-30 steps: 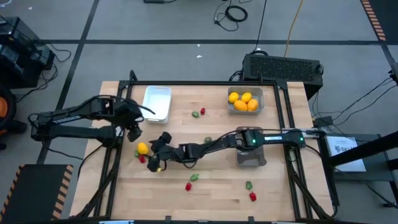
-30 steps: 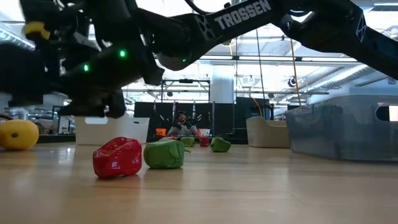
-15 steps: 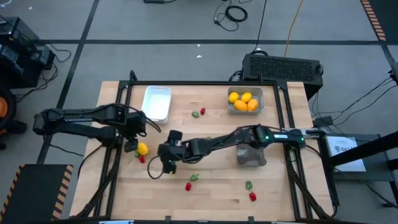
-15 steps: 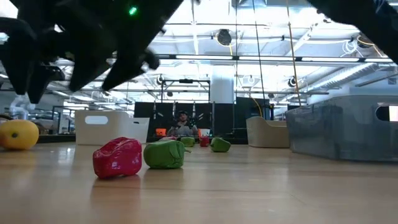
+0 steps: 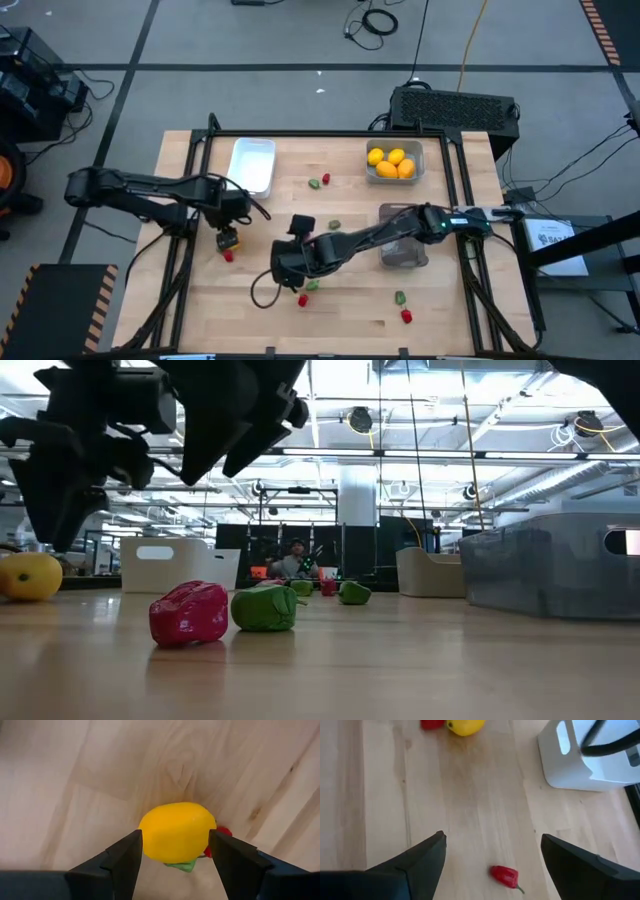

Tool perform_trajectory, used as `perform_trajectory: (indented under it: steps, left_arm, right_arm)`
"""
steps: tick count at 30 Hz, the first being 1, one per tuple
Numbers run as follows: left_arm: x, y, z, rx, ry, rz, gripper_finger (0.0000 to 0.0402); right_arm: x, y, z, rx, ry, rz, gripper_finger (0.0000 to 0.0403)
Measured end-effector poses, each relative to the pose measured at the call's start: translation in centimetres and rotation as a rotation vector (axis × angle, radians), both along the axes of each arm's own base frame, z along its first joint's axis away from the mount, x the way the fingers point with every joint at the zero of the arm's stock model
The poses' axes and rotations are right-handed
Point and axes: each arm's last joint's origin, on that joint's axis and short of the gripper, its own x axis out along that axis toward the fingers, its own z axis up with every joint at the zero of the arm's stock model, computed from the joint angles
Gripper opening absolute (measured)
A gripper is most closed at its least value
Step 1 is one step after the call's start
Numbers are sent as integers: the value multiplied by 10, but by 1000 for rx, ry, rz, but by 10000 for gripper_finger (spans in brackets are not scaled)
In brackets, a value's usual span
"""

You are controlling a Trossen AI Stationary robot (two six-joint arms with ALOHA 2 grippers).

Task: Sort produce into baskets
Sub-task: Put the yellow lemon into the gray bin

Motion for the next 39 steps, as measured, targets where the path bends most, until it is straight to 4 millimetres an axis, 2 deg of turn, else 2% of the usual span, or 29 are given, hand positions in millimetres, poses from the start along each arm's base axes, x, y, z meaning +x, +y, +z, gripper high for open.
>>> perform_trajectory:
  steps: [6,10,13,20,22,26,29,32,39]
  left_arm:
    - [2,-7,-3,-41,11,-125,235]
    - [2,-10,12,-44,17,-268,235]
    - [4,-9,23,24,1,-361,235]
    - [8,-18,18,4,21,-437,235]
    - [14,-21,22,-8,11,-451,235]
    - [37,-26,39,14,-126,-500,235]
    - [50,-29,53,80,-223,-651,235]
    - [50,-30,59,165,-215,-808,235]
    - [27,-33,48,196,30,-982,235]
  right_arm:
    - [-2,3,-1,-10,10,0,313]
    - [-2,2,-1,-9,11,-2,313]
    - [-1,2,0,-5,-4,-2,313]
    - [-1,7,1,3,-22,0,313]
    - [-2,11,1,0,-18,14,313]
    - [-2,13,1,-19,-2,50,313]
    - [-4,12,0,-27,22,49,313]
    - [-7,10,-2,-23,44,29,313]
    - [-7,12,-2,-29,38,12,313]
